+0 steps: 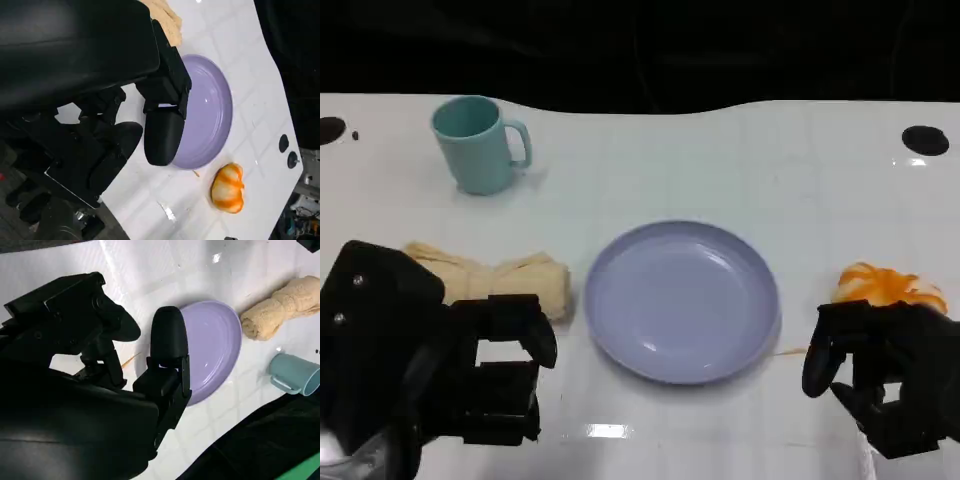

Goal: Grasp the towel on the left side of the plate with the left hand and place it into the plate.

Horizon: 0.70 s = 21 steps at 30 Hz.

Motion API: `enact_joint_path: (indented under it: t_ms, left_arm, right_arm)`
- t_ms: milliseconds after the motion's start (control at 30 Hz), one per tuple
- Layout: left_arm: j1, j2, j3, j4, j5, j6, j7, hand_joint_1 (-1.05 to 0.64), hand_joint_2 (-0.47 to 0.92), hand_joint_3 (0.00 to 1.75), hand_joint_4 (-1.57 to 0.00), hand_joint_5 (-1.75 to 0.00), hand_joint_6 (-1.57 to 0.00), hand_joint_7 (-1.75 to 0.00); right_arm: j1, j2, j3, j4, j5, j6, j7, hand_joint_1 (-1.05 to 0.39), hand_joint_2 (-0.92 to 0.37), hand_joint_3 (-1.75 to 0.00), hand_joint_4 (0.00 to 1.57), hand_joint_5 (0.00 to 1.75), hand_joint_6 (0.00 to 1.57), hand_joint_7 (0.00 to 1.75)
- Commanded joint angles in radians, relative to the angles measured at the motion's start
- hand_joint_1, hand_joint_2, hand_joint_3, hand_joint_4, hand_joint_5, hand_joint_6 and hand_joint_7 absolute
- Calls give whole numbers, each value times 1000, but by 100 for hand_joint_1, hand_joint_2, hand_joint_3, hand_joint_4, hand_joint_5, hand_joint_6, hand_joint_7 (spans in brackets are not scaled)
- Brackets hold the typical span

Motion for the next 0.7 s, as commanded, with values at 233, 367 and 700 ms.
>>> enact_joint_path:
  t_ms: [233, 367, 700]
  left_arm:
    - [15, -18, 23, 11, 37, -127, 29, -4, 51, 120, -65, -159, -68, -130]
    - [38, 5, -4, 18, 104, -232, 30, -9, 57, 103, -58, -125, -58, -88]
    - [34, 129, -105, 128, 381, -560, -3, -28, 92, 23, -22, -57, -37, -2]
  right_arm:
    - [-7, 0, 0, -8, -1, 2, -6, 2, -56, -110, 74, 175, 71, 143]
    - [-7, 4, 3, -15, 0, 11, -8, 2, -55, -110, 73, 175, 71, 143]
    - [-13, 10, 22, -21, -11, 21, -11, 0, -55, -109, 74, 175, 71, 143]
